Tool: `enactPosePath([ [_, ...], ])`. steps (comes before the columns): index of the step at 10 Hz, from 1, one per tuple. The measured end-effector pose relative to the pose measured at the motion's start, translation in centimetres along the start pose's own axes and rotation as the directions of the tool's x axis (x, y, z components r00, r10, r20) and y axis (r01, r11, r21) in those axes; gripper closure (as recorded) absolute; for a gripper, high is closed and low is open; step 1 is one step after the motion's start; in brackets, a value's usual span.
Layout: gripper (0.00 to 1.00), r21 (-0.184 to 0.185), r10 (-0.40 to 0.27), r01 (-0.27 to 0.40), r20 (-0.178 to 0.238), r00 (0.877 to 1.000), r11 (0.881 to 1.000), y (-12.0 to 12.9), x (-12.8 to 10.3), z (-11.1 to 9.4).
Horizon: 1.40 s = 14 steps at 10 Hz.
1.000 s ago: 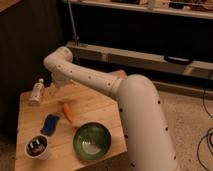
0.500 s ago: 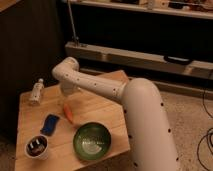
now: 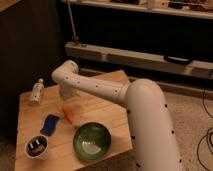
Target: Place the pepper in the ceramic bowl
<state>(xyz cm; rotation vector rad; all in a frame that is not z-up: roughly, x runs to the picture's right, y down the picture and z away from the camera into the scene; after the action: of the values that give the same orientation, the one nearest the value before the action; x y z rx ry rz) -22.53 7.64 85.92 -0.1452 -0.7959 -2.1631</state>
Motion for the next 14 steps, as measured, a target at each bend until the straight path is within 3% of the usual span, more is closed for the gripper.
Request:
enactPosePath([
  [5, 0.21, 0.000, -0.011, 0.011, 0.054, 0.998, 1.000, -0.9, 0.7, 3.2],
  [7, 0.34, 0.007, -0.009, 0.009, 0.061, 0.998, 1.000, -0.8, 0.9, 3.5],
  [11, 0.79, 0.023, -0.011, 0.010, 0.085, 0.996, 1.000, -0.6, 0.7, 4.1],
  [13, 0.92, 0.027, -0.010, 0.007, 0.095, 0.995, 1.000, -0.5, 0.6, 4.2],
  [14, 0.91, 0.032, -0.008, 0.005, 0.097, 0.995, 0.999, -0.4, 0.5, 4.2],
])
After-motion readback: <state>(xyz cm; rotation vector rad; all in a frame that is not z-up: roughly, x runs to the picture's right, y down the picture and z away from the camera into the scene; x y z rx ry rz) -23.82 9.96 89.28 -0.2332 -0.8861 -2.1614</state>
